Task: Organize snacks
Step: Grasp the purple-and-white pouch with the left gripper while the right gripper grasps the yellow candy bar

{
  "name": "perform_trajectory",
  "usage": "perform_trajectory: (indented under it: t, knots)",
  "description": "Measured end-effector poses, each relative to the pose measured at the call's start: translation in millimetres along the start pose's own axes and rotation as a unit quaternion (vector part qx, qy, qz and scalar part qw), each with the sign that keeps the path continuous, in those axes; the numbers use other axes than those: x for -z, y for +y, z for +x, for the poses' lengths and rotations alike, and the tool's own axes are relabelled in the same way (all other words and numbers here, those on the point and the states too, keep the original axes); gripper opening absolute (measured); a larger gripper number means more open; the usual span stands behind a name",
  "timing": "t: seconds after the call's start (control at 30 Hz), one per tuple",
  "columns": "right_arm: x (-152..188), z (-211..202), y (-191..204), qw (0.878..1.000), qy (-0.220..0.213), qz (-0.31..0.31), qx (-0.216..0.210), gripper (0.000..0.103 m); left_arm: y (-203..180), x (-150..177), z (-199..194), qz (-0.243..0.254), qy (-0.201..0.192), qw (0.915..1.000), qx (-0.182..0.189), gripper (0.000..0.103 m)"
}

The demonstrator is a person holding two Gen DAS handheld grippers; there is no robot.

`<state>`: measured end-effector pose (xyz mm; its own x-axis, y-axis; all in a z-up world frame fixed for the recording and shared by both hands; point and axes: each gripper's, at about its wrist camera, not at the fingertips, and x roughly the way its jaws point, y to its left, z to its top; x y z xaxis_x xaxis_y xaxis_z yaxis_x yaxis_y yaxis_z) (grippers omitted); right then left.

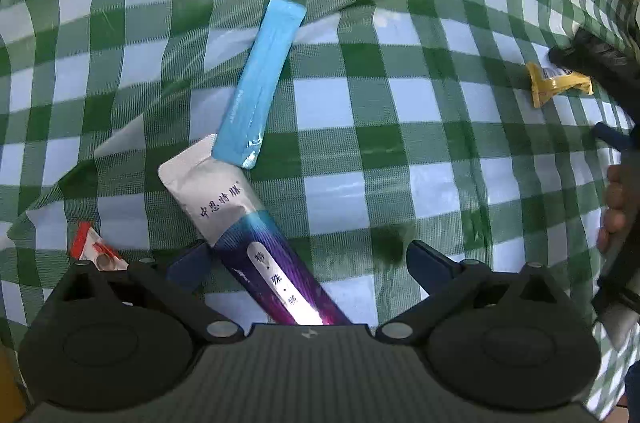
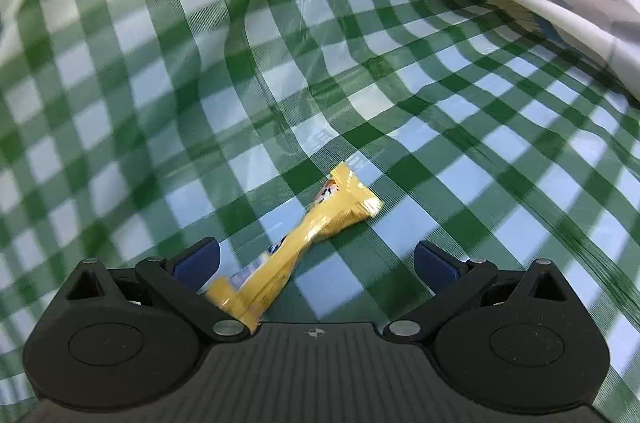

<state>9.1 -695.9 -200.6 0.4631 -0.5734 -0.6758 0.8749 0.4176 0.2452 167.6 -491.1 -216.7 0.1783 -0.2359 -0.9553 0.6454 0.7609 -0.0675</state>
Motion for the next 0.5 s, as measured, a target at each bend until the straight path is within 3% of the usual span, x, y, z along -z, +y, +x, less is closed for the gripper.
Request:
perform_trajectory:
  t: [0.03, 0.07, 0.1, 0.13, 0.17, 0.2, 0.23, 0.3, 0.4, 0.5]
  knots:
    - [1, 9, 2, 1.0, 0.008, -0.005, 0.008, 0.102, -2, 1, -1, 0.008, -0.005, 0.9999, 0.005, 0.103]
    - [3, 14, 3, 1.0, 0.015, -0.011, 0.013, 0.101, -2, 4, -3, 0.01, -0.01, 0.9999, 0.005, 0.093]
    - [8, 17, 5, 0.999, 0.009, -0.031, 0.019, 0.097, -2, 8, -8, 0.013, -0.021, 0.9997, -0.008, 0.075]
    - [12, 15, 10, 0.998, 0.0, -0.06, 0.03, 0.078, -3, 11, -12, 0.023, -0.028, 0.9991, -0.021, 0.046]
    - [17, 10, 13, 0.996, -0.009, -0.087, 0.031, 0.046, -2, 14, -16, 0.032, -0.032, 0.9987, -0.023, 0.037]
    - [21, 5, 13, 0.994, -0.016, -0.106, 0.036, 0.033, 3, 16, -19, 0.029, -0.029, 0.9991, -0.009, 0.025]
    - [22, 0, 12, 0.993, -0.014, -0.112, 0.036, 0.026, 10, 18, -20, 0.018, -0.019, 0.9997, 0.003, 0.023]
    - [22, -8, 4, 0.995, 0.0, -0.097, 0.027, 0.025, 20, 25, -25, 0.008, -0.008, 0.9999, 0.008, 0.021]
    - [28, -31, -6, 0.995, 0.001, -0.091, 0.026, 0.025, 31, 45, -44, 0.022, -0.017, 0.9996, 0.0, 0.021]
    - [41, -73, -15, 0.996, -0.01, -0.086, 0.0, 0.025, 40, 80, -76, 0.05, -0.04, 0.9979, 0.006, 0.021]
